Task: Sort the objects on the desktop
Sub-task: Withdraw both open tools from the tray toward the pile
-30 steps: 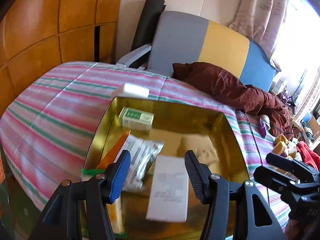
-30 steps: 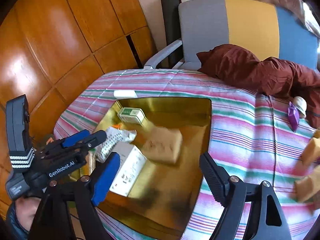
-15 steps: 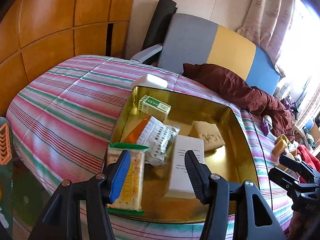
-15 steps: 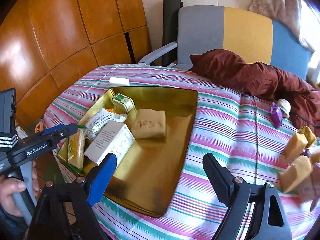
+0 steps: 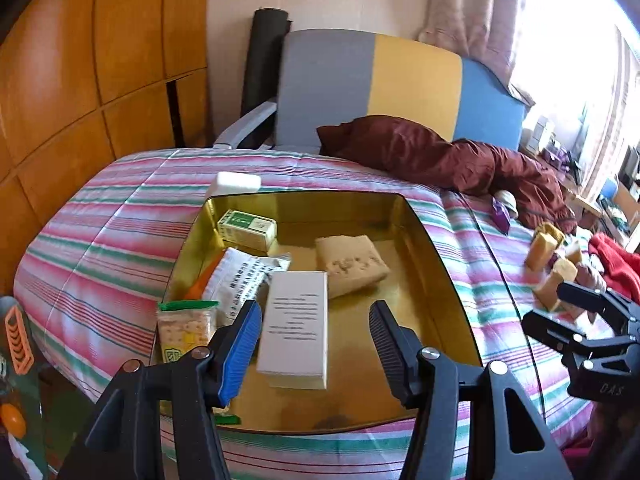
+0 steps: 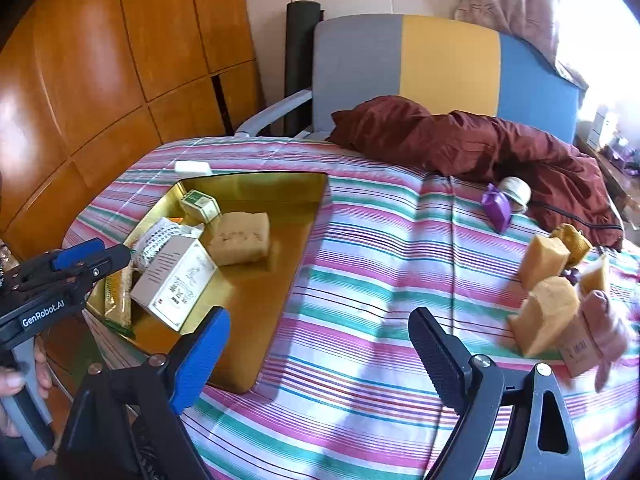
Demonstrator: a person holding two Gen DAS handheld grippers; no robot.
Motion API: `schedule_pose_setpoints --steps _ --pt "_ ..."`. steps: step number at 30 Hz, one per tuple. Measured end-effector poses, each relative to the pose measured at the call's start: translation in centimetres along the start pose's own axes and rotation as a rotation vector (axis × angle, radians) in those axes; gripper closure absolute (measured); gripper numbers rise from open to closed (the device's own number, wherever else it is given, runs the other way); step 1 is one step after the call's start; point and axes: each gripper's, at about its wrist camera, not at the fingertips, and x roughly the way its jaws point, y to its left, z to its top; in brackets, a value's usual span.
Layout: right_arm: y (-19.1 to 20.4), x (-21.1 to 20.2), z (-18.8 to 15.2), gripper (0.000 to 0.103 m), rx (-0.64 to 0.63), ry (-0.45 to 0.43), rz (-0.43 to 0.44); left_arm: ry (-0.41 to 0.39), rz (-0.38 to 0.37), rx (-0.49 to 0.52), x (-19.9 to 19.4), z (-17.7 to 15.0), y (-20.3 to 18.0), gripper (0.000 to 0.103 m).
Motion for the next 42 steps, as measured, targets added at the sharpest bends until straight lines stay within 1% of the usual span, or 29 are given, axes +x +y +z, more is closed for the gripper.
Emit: schedule_pose_setpoints --steps 6,14,18,22,26,30,34,37,42 --pt "-2.0 -0.9 -0.4 0.012 0.034 -0.017 -0.031 0.012 -0.003 0.046 0.1 -0.3 -1.5 0.046" --pt "-5.0 -2.3 -0.6 0.012 0.084 -0.035 -0.069 0.03 -0.012 0.068 0.6 -0.5 -2.6 0.046" --pt "-6.6 -3.4 -0.6 0.012 0.09 -0.03 -0.115 0.033 -0.034 0.08 0.8 -0.3 -3.1 0.046" --pt "-9.3 -4.8 -0.5 0.012 0.119 -0.024 -0.175 0.041 -0.07 0.102 1.0 -0.2 -3.9 0.046" --pt "-13.2 -6.6 -0.3 0.012 0.205 -0.032 -0.209 0.043 -0.107 0.136 1.1 -0.1 -5.2 0.046" --pt "-17.8 -8.9 -0.1 0.012 0.342 -0.074 -0.227 0.052 -0.143 0.171 1.4 -0.1 -6.7 0.046" --pt "-21.8 -10.3 0.1 0.012 0.452 -0.103 -0.254 0.069 -0.175 0.208 1.8 -0.1 -8.4 0.046" --pt "-24.5 -10.3 0.2 0.012 0.522 -0.108 -0.263 0.078 -0.196 0.241 2.0 -0.2 -9.8 0.046" --pt "-27.8 -8.3 -0.5 0.012 0.604 -0.07 -0.283 0.094 -0.244 0.291 2.4 -0.1 -12.4 0.046"
